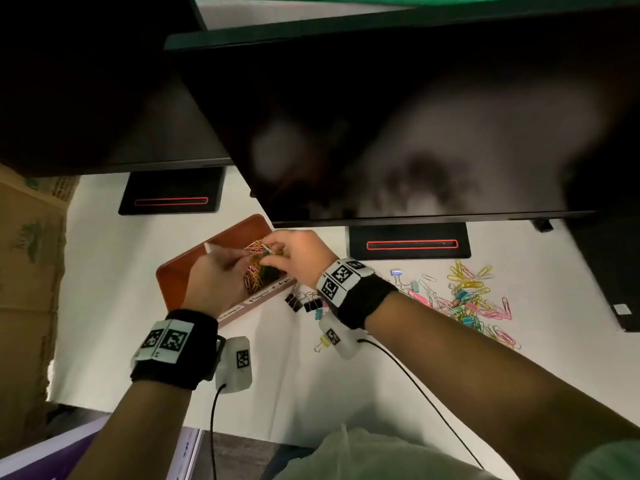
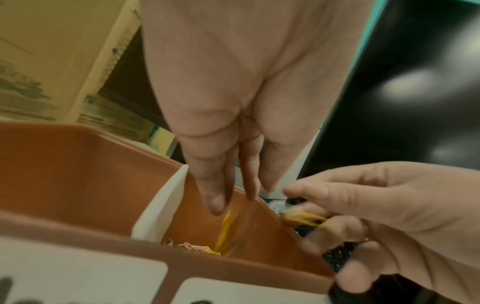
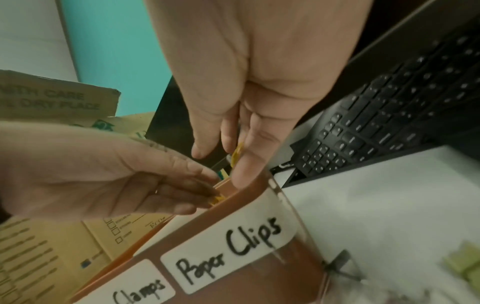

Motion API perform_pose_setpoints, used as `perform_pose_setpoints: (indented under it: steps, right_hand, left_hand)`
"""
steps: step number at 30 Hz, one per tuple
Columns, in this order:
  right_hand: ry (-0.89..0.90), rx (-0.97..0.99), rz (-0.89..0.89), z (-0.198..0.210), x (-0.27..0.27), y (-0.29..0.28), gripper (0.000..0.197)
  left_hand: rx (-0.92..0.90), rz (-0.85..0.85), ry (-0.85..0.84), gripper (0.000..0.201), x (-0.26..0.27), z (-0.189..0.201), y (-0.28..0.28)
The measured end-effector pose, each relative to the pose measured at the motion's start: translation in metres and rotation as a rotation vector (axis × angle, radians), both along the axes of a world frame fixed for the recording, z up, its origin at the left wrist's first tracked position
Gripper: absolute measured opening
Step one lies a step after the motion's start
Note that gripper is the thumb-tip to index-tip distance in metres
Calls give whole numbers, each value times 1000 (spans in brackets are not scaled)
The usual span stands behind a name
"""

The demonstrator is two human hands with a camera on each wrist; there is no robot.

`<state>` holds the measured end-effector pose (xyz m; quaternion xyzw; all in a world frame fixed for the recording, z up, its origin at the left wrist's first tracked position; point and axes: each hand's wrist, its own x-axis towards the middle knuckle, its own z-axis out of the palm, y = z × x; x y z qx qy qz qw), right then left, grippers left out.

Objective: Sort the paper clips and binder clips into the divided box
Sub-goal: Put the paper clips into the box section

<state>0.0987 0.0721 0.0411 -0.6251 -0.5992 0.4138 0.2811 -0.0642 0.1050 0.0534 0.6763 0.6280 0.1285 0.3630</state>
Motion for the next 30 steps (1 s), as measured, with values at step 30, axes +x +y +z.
perform_pose_setpoints:
  steps: [30]
  right_hand:
    - [-377, -364, -162, -78, 193, -125, 20]
  left_hand:
    - [77, -816, 429, 12, 190, -98, -71]
